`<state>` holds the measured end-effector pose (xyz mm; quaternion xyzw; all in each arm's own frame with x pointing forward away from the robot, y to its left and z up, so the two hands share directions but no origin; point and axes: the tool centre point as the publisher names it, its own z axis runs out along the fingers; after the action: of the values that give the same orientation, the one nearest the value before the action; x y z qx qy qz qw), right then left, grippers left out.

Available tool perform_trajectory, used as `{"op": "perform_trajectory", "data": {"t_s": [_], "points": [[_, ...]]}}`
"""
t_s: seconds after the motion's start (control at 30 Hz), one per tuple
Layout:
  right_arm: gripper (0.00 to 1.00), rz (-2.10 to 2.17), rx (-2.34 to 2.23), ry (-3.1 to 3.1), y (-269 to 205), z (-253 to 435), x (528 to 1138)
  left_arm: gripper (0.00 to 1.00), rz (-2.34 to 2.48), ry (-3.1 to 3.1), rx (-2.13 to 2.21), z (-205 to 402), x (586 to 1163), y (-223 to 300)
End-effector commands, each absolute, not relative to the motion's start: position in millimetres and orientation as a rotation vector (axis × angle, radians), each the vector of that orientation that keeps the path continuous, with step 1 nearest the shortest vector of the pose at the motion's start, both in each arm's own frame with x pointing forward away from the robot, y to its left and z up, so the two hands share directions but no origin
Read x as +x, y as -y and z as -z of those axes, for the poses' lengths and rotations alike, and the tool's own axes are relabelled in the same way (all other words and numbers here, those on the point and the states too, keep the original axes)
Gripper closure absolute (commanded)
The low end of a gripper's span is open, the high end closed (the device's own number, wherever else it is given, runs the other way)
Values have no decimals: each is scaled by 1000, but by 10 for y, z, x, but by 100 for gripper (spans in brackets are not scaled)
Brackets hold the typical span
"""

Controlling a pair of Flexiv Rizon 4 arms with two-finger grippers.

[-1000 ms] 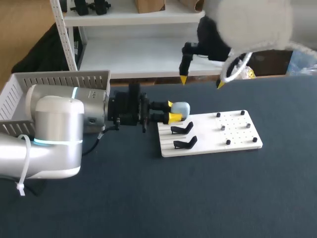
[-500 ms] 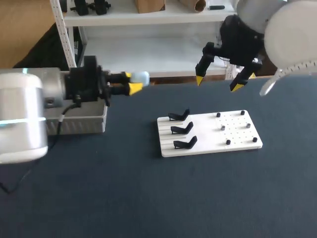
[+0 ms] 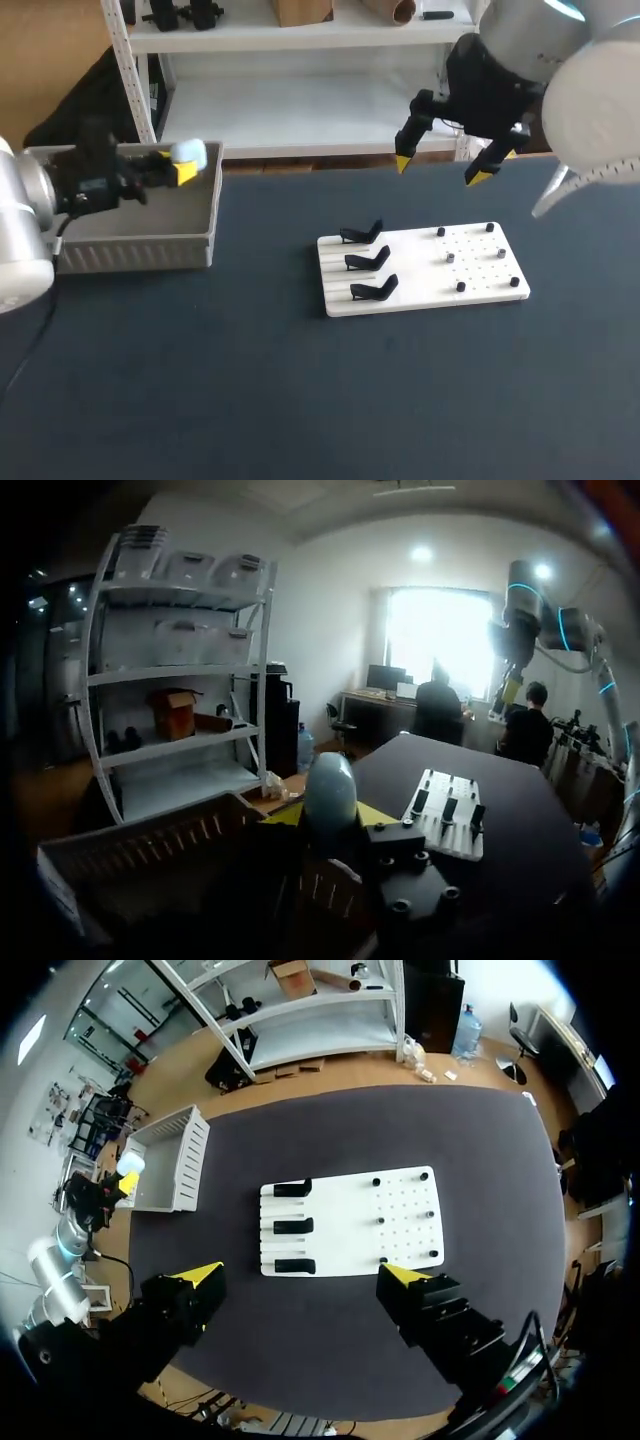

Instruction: Pick up each earbud case from the left stands, insert the matching earbuds, close the lid, and place the case in the box.

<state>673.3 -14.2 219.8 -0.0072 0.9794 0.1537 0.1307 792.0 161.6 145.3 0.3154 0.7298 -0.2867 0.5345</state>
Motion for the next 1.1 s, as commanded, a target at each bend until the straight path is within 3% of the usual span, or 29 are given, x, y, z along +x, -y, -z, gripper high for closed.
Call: {"op": "perform_trajectory", "data": {"t_s": [0.03,0.5,0.57,0.6,0.63,1.1], "points": [[0,-444,-14,-2829,153,-2194,6693,100,450,-1881,594,-1427,8059,-1716],[0,-444,-14,-2829,153,-2194,6693,97,408,-2135,521,-951,8597,-2154],[0,-444,-14,-2829,153,-2194,6693,62,407,-2149,526,-934,8607,-2142],[0,-444,-14,-2829,153,-2194,6693,9,407,-2158,527,-932,8608,-2141],[0,-444,-14,-2829,153,-2194,6693,0,405,-2160,527,-918,8609,-2140],[0,-444,-14,-2829,153,-2194,6693,0,388,-2097,500,-1105,8354,-2106]]}}
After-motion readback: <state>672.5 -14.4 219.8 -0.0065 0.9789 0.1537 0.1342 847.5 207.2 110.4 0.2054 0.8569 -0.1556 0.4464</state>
